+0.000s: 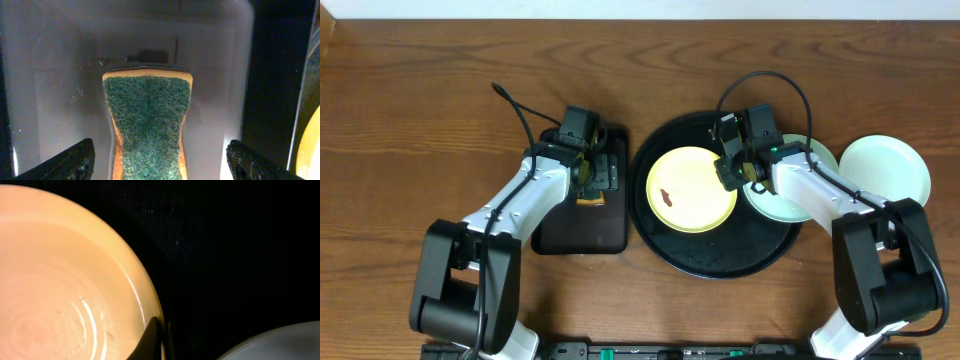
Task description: Clean dirty plates on tray and stack at the side
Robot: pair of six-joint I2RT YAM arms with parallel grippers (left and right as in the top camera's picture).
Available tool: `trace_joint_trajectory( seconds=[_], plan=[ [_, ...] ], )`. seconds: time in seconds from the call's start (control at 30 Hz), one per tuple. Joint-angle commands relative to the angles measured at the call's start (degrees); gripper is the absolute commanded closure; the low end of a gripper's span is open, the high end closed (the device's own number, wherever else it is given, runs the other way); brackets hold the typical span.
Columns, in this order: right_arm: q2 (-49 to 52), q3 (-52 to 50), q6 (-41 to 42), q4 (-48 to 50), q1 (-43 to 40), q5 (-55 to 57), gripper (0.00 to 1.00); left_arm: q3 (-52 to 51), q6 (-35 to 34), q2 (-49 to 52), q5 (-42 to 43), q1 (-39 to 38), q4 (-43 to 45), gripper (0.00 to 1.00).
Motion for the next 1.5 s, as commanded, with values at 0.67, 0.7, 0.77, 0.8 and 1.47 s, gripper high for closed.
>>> trace_joint_trajectory(
  seconds=[0.67,0.7,0.77,0.8,1.47],
  plan=[
    [-5.09,0.24,24.41,-4.37,0.28,7.78,0.99,-0.39,0.11,0.39,-0.72,0.11,-0.04,0.15],
    [-5.35,0.24,24.39,-4.59,0.28,7.78,0.94,-0.39,0.11,0.39,-0.72,0.11,-0.02,0.15],
    [-5.46,0.24,22.69,-4.79,0.28,7.76,0.80,-0.39,0.11,0.39,-0.72,0.11,-0.04,0.15],
    [-5.46,0.24,21.92,-4.81,0.26,7.78,0.78,-0.39,0.11,0.39,-0.72,0.11,-0.04,0.15],
    [-5.44,0.24,19.41,-4.59,0.35,7.76,0.69,-0.46,0.81,0.39,-0.85,0.17,-1.27,0.02]
  ],
)
